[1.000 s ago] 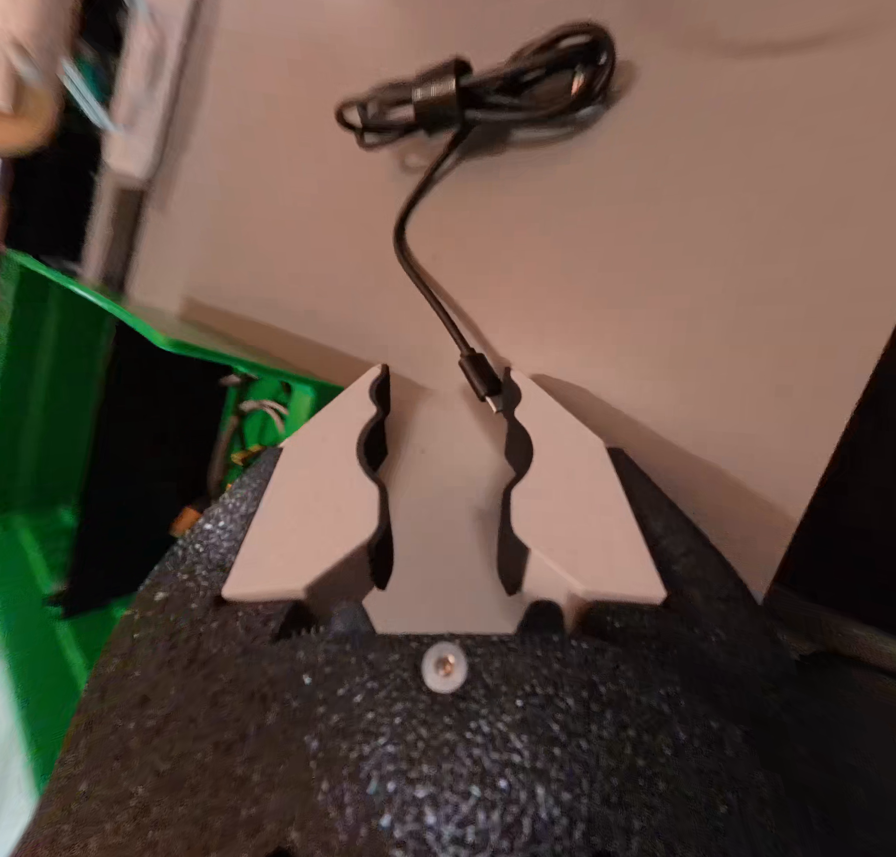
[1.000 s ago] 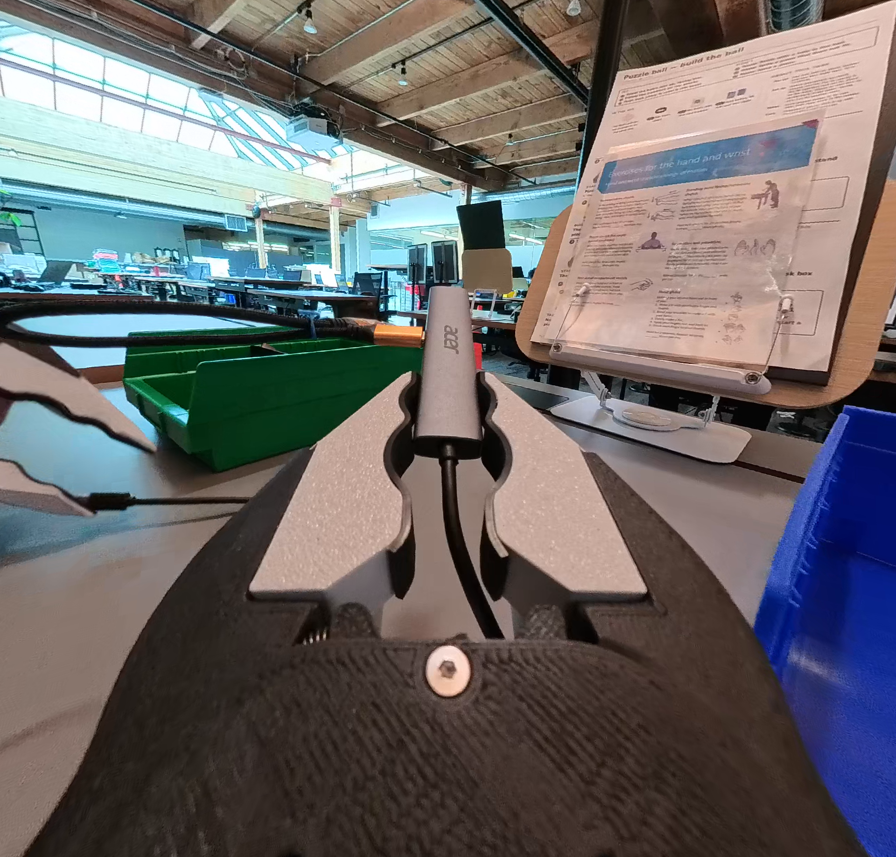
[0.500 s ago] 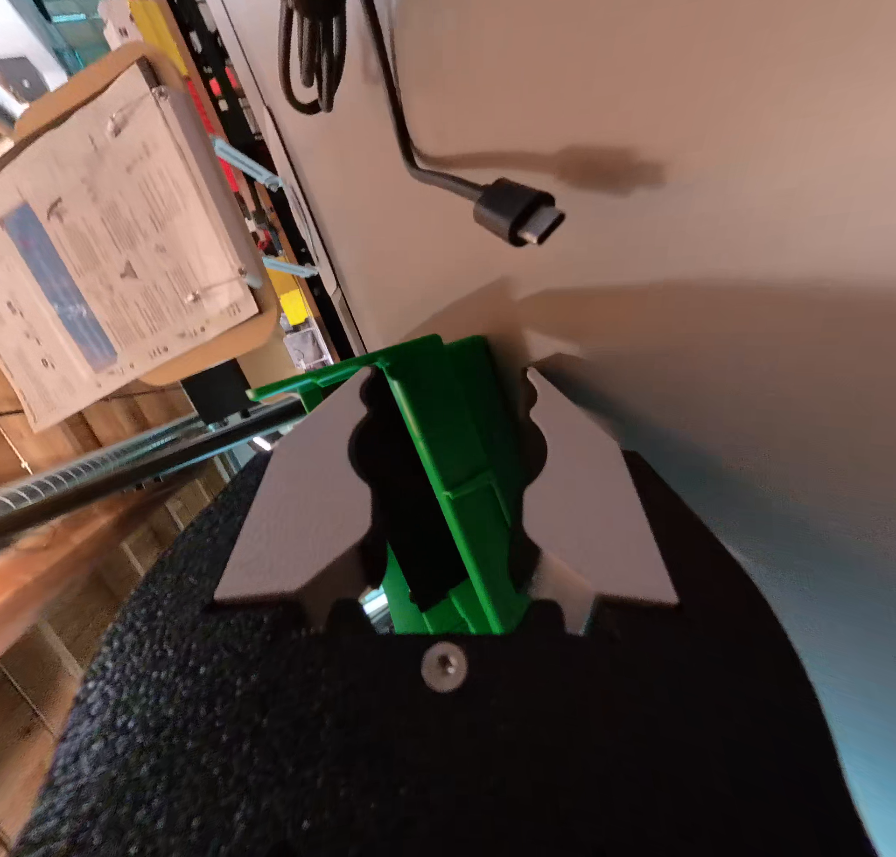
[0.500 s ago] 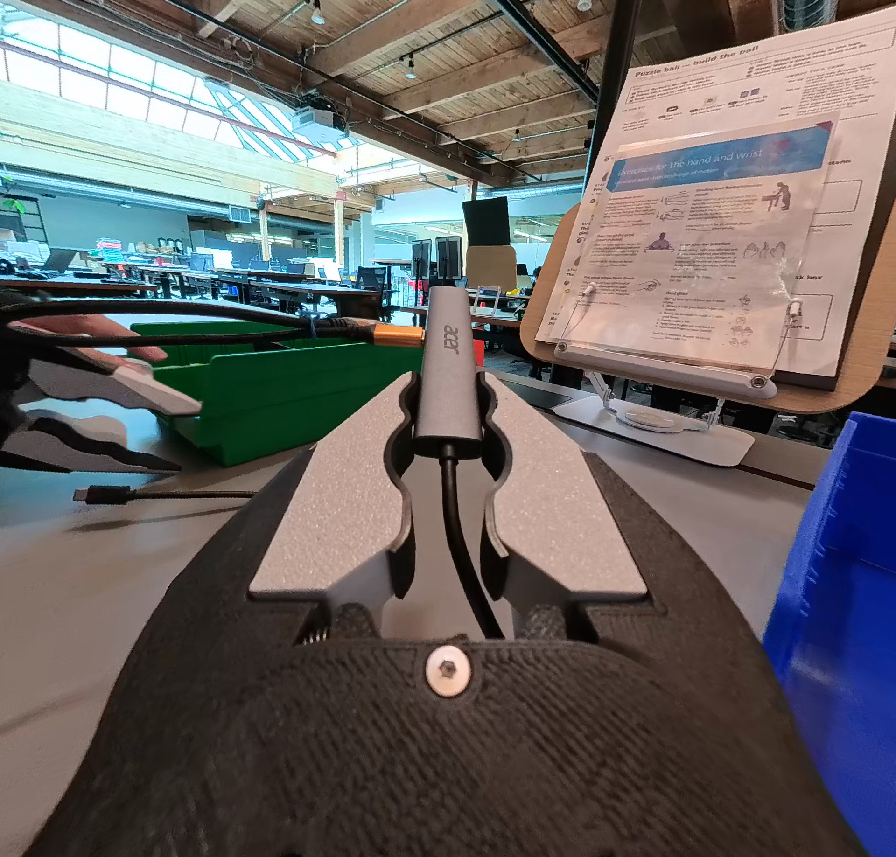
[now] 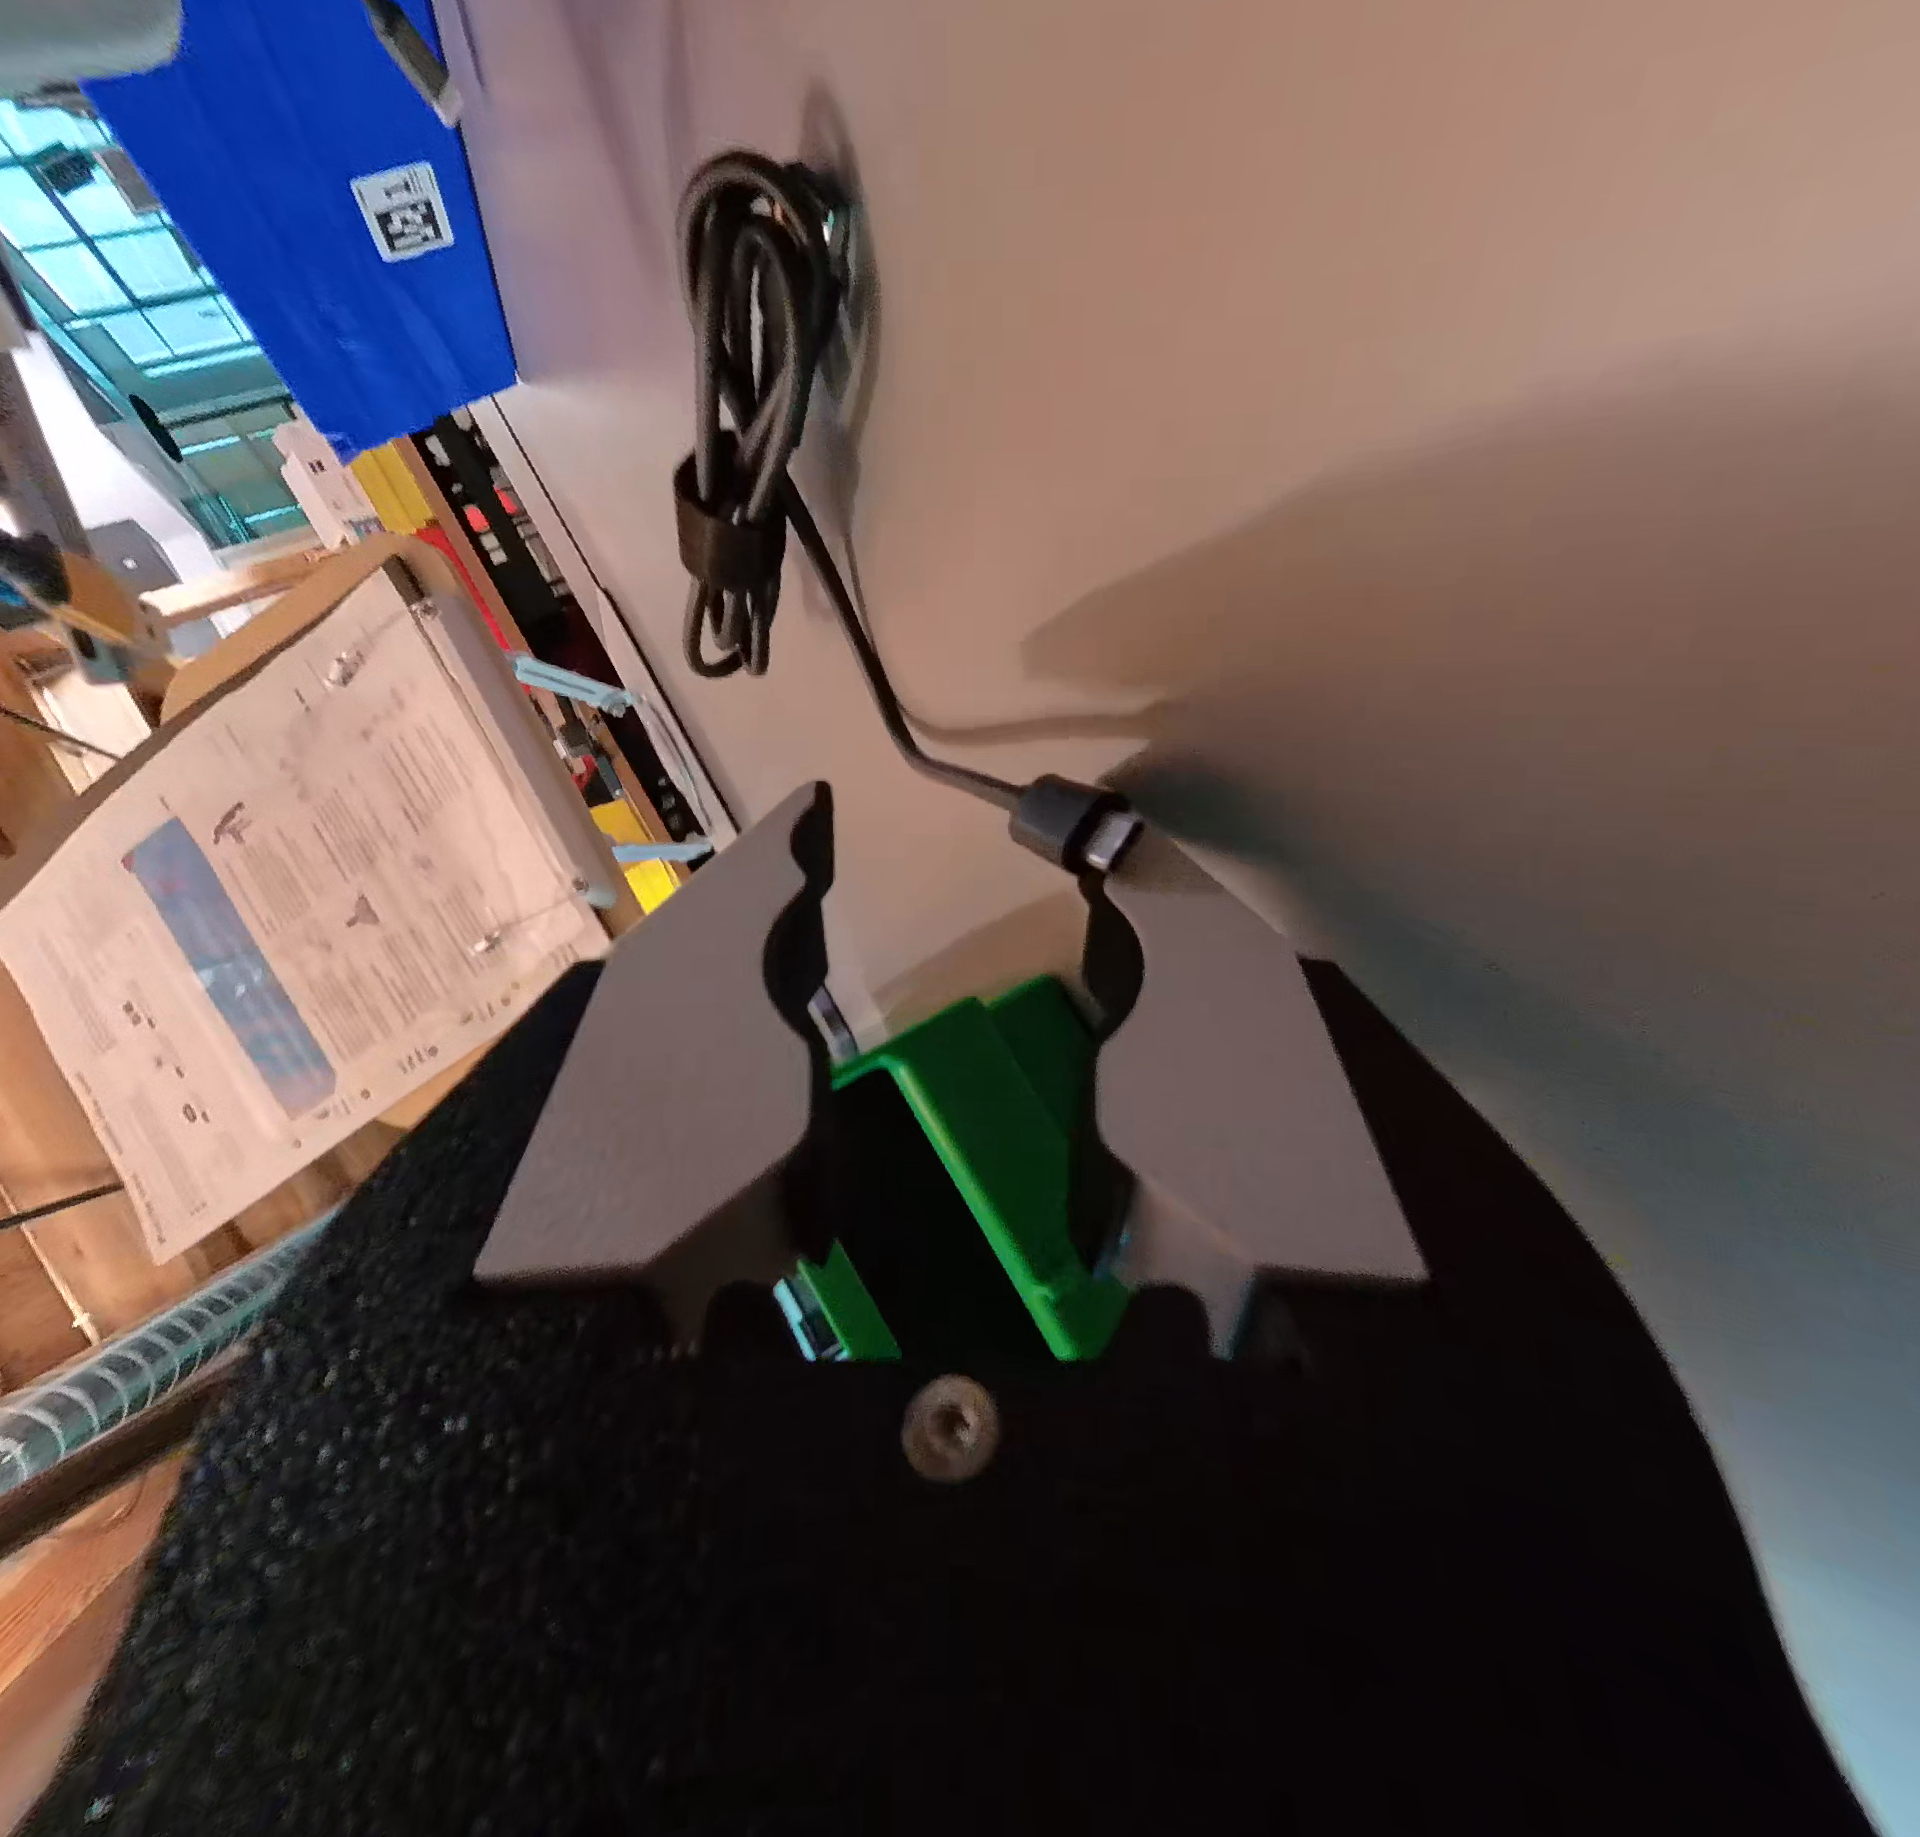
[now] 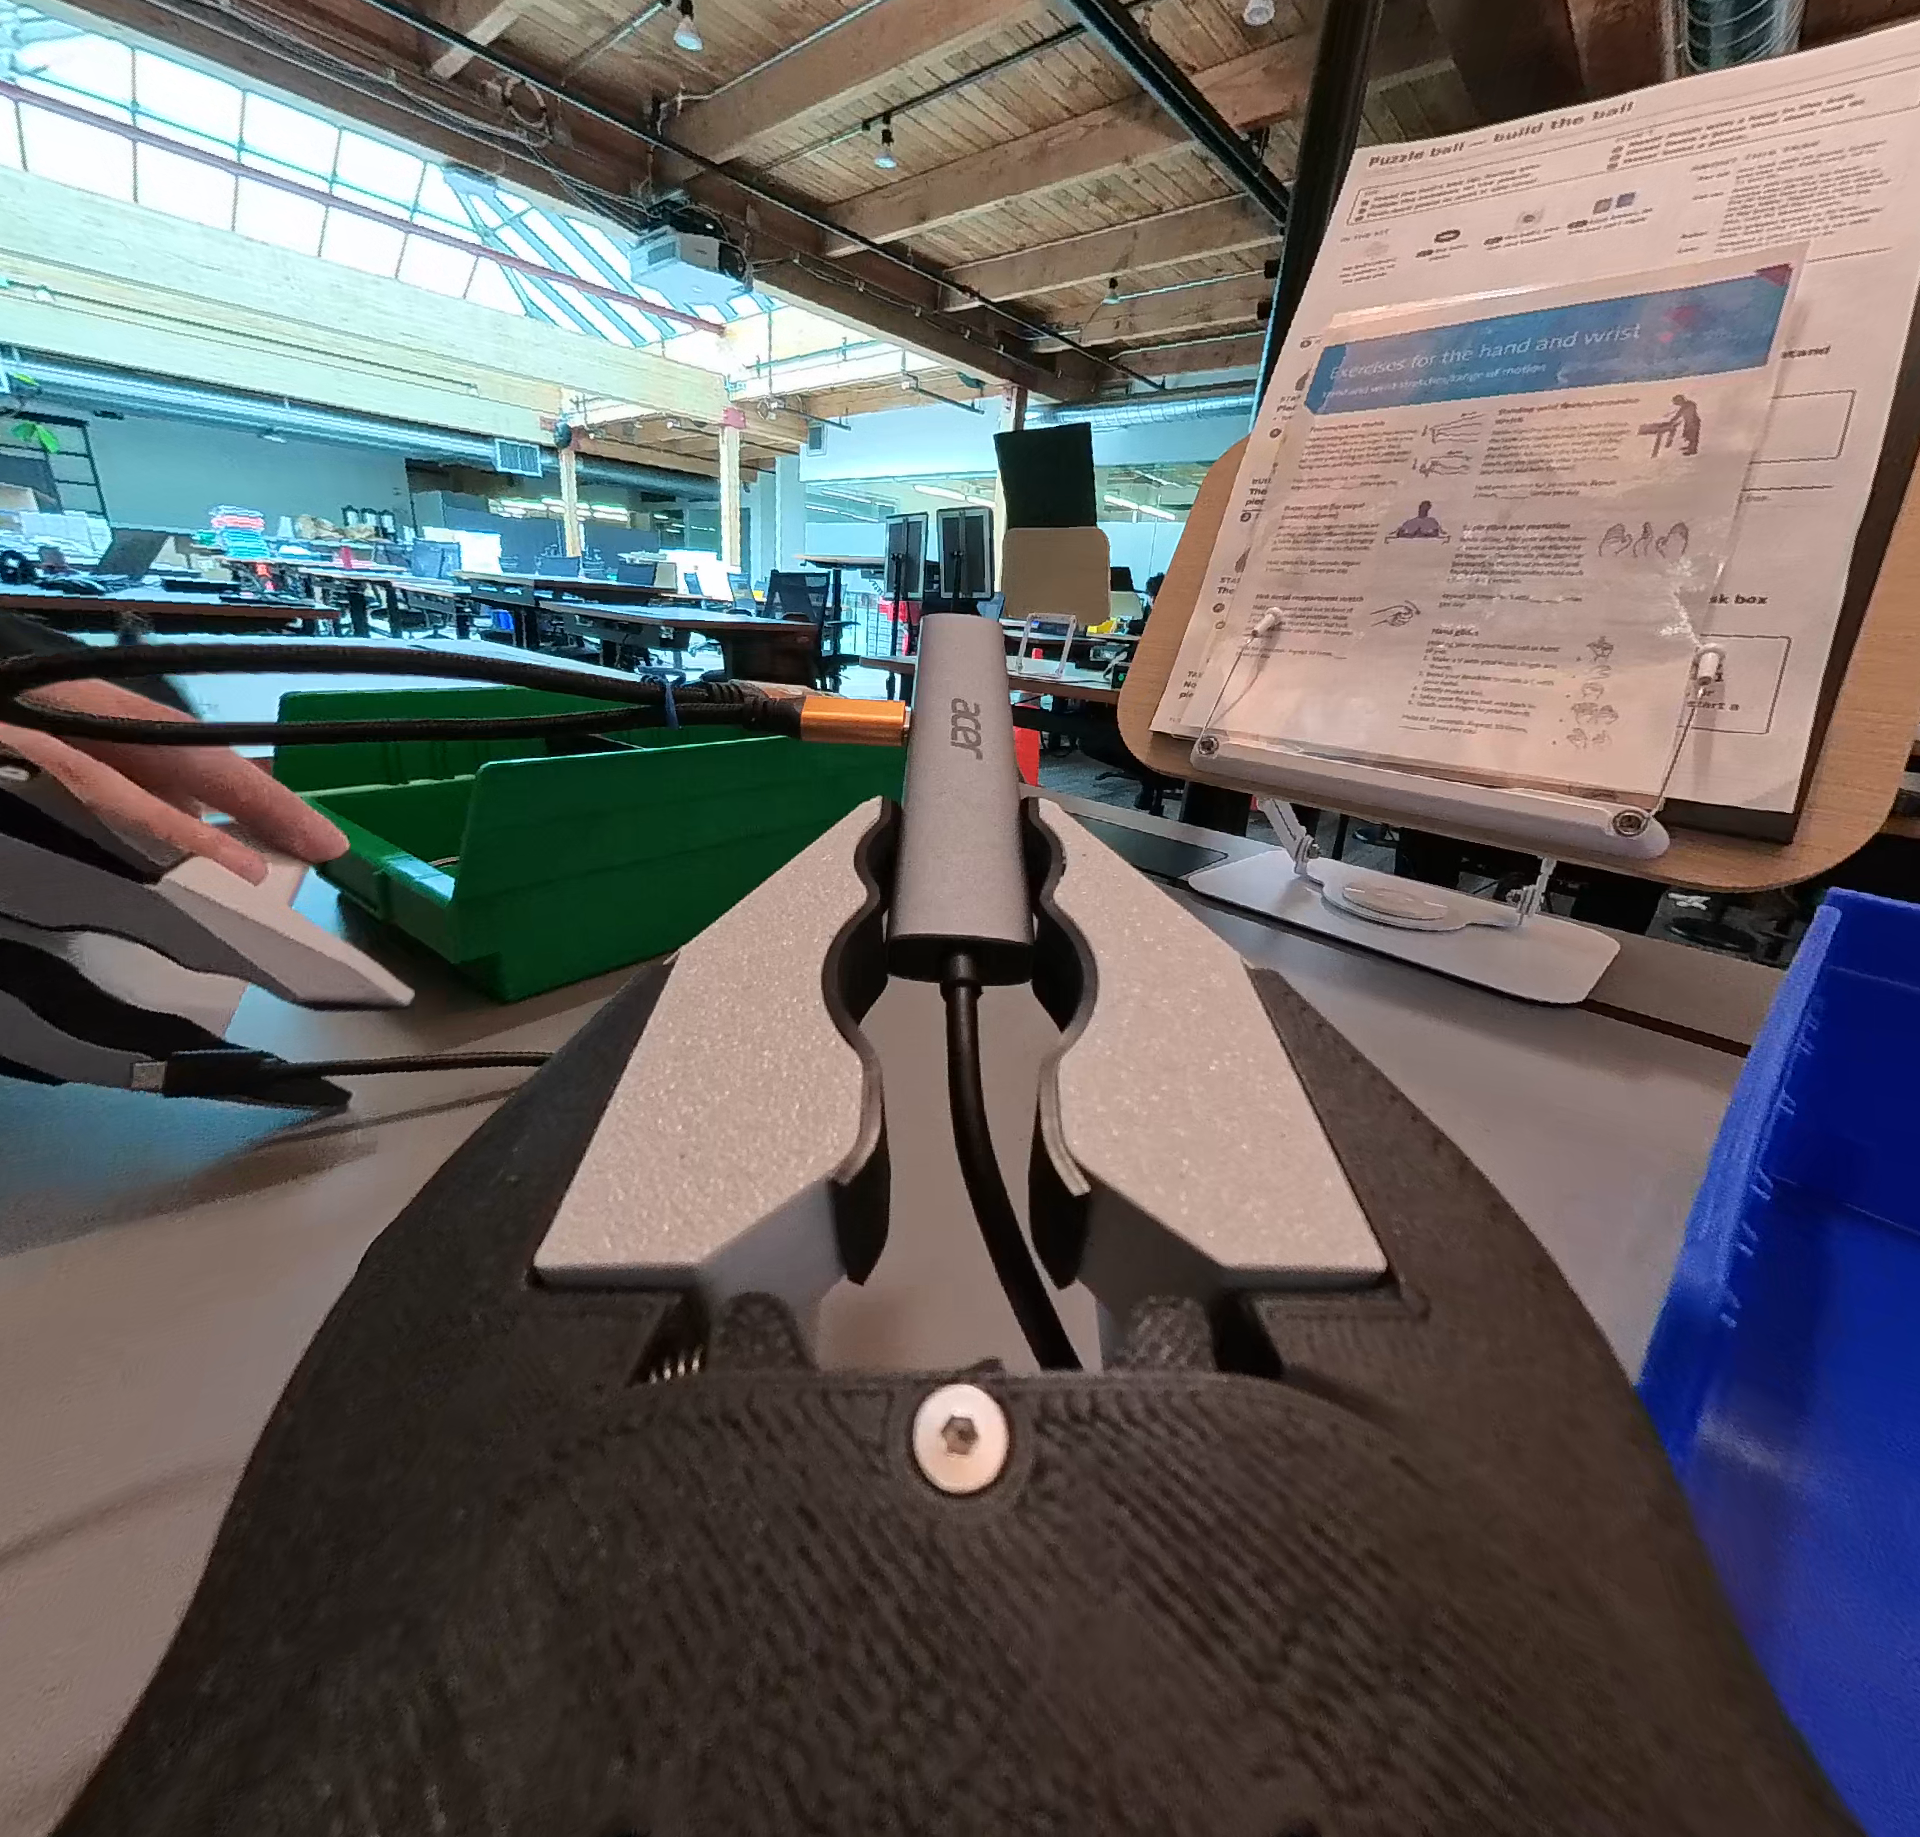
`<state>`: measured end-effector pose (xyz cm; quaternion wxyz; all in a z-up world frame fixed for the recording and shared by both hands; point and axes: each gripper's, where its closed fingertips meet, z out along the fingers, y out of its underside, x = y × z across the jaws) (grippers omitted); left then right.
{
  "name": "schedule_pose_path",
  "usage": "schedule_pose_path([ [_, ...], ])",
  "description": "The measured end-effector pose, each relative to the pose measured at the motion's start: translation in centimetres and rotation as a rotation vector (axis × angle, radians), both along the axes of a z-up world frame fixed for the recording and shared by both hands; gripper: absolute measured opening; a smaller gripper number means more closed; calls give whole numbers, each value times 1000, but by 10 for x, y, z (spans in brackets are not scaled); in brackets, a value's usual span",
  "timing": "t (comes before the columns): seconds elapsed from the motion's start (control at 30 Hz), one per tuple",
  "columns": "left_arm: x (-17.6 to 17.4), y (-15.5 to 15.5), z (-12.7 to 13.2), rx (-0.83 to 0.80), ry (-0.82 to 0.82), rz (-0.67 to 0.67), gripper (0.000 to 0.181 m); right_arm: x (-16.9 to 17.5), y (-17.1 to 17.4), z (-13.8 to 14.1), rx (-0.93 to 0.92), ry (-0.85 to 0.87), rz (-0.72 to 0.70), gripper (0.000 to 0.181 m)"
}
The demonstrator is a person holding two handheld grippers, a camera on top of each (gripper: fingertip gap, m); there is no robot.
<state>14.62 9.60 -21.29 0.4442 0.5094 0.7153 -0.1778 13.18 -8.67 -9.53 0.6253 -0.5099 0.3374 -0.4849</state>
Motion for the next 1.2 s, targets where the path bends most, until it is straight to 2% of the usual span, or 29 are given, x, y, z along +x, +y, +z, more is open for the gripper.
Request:
schedule_pose_path([
  [0.1, -8, -8, -6, 7, 91, -1, 26, 0, 0, 0, -1, 3, 2, 22],
  [0.13, -8, -11, -7, -5, 129, 22, 12, 0, 1, 0, -2, 4, 3, 22],
  [0.2, -8, -19, -2, -77, 220, 86, 5, 0, 0, 0, -2, 1, 2, 21],
  [0.3, -12, -32, 23, -248, 445, 175, 4, 0, 0, 0, 1, 2, 2, 22],
  [0.43, -16, -45, 69, -477, 766, 249, 3, 0, 0, 0, 1, 1, 2, 22],
  [0.63, -13, -46, 106, -584, 1145, 397, 3, 0, 0, 0, 5, 2, 3, 22],
  [0.73, -10, -41, 115, -532, 1316, 516, 3, 0, 0, 0, 4, 2, 4, 22],
  [0.8, -14, -36, 119, -416, 1415, 590, 3, 0, 0, 0, 6, 2, 4, 22],
  [0.9, -24, -33, 124, -199, 1510, 625, 3, 0, -1, 0, 9, 1, 5, 22],
  [1.0, -27, -49, 118, -35, 1600, 676, 3, 0, -2, 1, 19, -3, 6, 22],
  [1.1, -9, -86, 102, -96, 1549, 735, 4, 0, -5, 2, 40, -10, -6, 22],
  [1.2, 17, -116, 83, -236, 1440, 774, 5, 0, -11, 3, 67, -14, -24, 22],
])
